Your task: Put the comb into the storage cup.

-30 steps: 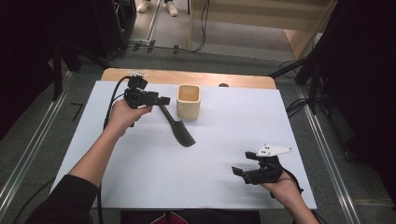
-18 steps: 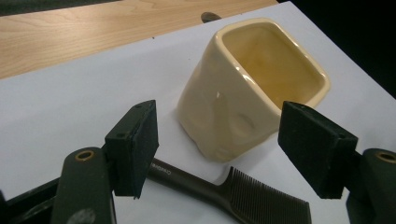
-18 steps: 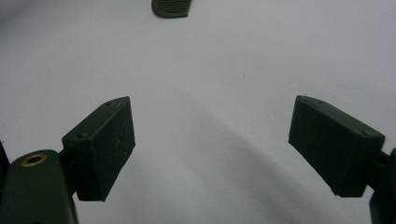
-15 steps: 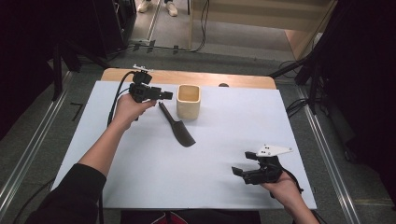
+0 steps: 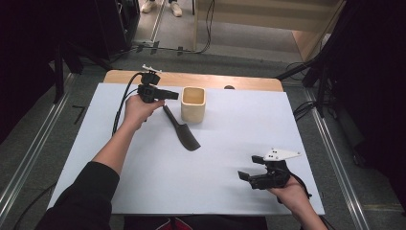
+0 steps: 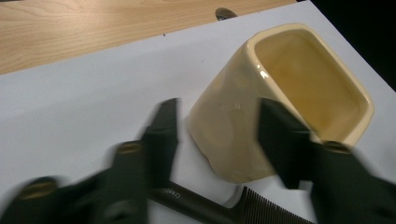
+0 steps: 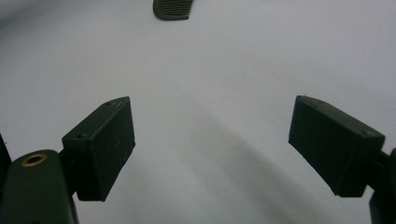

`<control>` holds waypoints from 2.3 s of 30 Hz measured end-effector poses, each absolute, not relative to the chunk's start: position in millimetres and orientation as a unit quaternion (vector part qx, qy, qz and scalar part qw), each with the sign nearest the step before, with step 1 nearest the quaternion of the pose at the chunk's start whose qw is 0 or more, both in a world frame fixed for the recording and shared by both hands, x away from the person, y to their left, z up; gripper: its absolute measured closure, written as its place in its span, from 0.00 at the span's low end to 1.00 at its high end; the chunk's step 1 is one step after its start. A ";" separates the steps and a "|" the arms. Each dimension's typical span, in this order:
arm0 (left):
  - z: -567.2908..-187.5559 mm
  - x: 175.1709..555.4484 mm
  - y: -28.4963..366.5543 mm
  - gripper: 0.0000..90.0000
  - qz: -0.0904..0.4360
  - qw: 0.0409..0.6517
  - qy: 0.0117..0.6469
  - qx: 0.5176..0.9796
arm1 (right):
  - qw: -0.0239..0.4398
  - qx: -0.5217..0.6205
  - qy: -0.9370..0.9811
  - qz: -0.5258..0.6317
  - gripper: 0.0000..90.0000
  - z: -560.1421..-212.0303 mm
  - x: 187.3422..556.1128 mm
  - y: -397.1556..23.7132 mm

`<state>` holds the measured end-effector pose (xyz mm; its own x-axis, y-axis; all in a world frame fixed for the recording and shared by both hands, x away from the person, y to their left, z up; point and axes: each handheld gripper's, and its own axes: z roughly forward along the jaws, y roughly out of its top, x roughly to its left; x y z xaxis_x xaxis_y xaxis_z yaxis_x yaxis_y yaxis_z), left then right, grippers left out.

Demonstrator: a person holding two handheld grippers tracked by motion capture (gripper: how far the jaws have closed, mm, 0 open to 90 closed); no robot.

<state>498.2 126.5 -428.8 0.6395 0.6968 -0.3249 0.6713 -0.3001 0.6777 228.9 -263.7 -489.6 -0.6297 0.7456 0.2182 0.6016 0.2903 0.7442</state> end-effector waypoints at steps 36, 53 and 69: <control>-489.4 496.7 114.8 1.00 0.023 0.343 0.419 0.840 | 0.086 0.420 0.798 0.423 0.14 -489.2 228.1 -263.7; -488.4 481.9 116.7 1.00 0.019 0.326 0.392 0.860 | 0.086 0.420 0.800 0.421 0.14 -489.3 228.2 -263.7; -491.5 464.9 134.4 1.00 0.011 0.325 0.385 0.864 | 0.086 0.418 0.799 0.422 0.14 -489.3 228.0 -262.8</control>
